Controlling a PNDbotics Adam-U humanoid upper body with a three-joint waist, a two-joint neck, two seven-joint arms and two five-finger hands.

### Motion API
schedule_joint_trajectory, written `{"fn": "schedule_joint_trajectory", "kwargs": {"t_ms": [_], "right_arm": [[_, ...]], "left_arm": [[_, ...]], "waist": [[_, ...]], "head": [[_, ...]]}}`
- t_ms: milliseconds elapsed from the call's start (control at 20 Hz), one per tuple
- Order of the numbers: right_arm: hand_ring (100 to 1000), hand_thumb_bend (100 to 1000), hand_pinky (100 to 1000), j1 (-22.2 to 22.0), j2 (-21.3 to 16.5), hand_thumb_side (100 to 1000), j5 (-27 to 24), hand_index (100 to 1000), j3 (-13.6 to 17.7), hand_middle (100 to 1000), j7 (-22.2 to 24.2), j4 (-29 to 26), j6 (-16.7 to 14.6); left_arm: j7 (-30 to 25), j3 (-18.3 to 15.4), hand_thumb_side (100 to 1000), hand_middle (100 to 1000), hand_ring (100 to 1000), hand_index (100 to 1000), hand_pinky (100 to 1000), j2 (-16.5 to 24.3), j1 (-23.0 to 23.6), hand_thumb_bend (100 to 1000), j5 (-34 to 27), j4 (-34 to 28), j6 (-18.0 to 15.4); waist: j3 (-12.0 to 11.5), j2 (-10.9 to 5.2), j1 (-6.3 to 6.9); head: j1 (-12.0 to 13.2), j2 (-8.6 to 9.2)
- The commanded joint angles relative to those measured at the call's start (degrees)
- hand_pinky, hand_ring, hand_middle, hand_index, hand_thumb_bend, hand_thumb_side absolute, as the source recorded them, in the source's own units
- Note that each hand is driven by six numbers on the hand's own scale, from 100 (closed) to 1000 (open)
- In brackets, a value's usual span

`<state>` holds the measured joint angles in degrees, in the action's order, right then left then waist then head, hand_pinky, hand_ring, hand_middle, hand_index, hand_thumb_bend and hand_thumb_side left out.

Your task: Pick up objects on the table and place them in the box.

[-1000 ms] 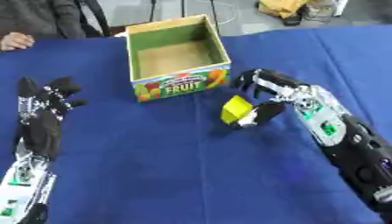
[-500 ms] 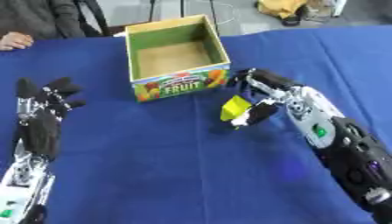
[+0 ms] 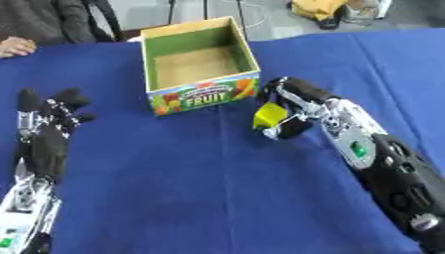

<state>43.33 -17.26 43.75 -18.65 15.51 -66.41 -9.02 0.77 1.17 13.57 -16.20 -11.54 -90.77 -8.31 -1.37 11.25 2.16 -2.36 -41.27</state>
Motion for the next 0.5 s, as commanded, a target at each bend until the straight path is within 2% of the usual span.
{"fn": "schedule_joint_trajectory", "kwargs": {"t_ms": [50, 350, 500], "right_arm": [[426, 386, 217, 1.6, -1.6, 224, -1.5, 732, 1.0, 611, -1.0, -2.0, 0.5], [426, 389, 220, 3.3, -5.3, 259, -4.4, 734, 2.4, 610, -2.1, -6.1, 2.4], [425, 381, 221, 4.6, -7.3, 266, -5.1, 734, 3.5, 611, -2.9, -6.0, 3.7]], "left_arm": [[0.0, -0.2, 1000, 626, 813, 788, 713, 0.7, -0.7, 816, -0.3, -0.7, -0.1], [0.1, -0.3, 1000, 626, 812, 787, 713, 0.9, -0.7, 818, -0.3, -0.8, -0.1], [0.1, -0.2, 1000, 625, 811, 787, 713, 0.9, -0.8, 819, -0.3, -1.0, -0.1]], "waist": [[0.0, -1.16, -0.09], [-0.1, -1.24, -0.48], [-0.8, -1.28, -0.63]], "head": [[0.1, -0.13], [0.7, 0.11], [0.7, 0.29]]}}
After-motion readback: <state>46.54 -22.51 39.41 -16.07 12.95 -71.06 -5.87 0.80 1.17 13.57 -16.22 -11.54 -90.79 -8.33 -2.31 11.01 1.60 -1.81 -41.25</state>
